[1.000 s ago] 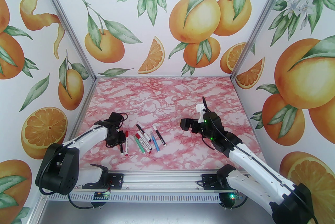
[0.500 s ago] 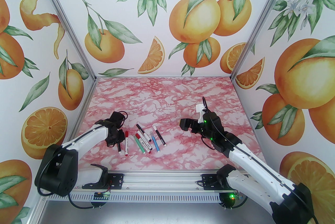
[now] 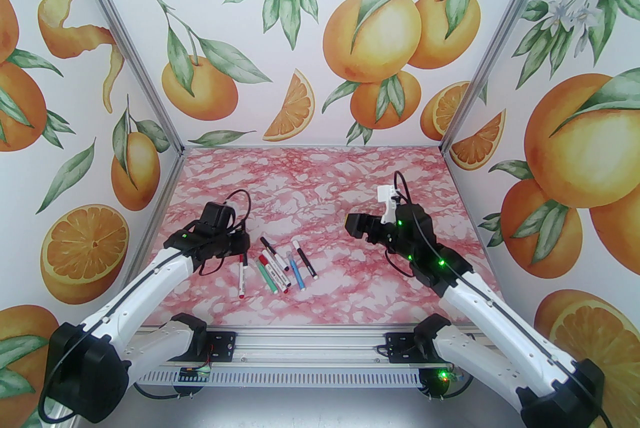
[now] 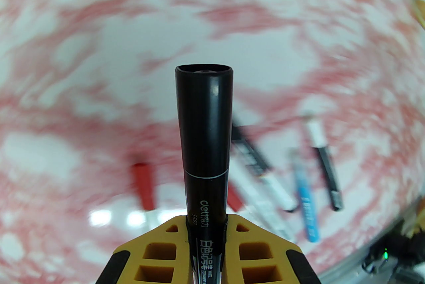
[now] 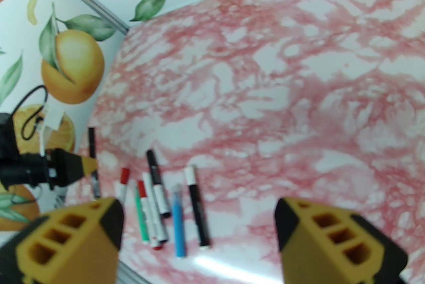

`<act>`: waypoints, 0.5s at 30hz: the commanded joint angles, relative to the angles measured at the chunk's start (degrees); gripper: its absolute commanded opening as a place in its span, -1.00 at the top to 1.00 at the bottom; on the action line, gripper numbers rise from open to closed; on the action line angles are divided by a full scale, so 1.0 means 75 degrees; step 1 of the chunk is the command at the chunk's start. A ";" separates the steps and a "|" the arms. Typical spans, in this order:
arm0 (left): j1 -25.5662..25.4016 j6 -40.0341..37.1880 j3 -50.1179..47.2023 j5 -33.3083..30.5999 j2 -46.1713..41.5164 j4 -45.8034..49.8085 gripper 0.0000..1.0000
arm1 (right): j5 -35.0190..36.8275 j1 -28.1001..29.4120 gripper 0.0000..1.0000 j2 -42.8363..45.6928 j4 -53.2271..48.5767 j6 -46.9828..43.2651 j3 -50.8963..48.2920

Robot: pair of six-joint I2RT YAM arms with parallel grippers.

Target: Open the pen caps

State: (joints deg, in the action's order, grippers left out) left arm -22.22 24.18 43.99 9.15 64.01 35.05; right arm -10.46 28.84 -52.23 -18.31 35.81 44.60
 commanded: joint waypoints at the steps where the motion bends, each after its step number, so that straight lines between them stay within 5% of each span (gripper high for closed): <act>1: -0.0547 -0.0583 0.0503 0.1190 0.0368 -0.1194 0.74 | -0.0688 0.0001 -0.54 -0.0204 -0.0511 0.0600 0.0591; 7: -0.1598 -0.0892 0.1270 0.2237 0.1380 -0.2293 0.77 | -0.1447 0.0000 -0.32 -0.0545 -0.0565 0.1022 0.1019; 15: -0.2299 -0.1002 0.2092 0.3357 0.2360 -0.2921 0.74 | -0.1300 0.0011 -0.18 -0.0729 -0.0326 0.1185 0.0882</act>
State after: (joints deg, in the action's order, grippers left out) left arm -38.26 18.61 56.36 28.91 80.07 16.91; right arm -19.55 28.84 -57.17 -21.23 43.40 50.83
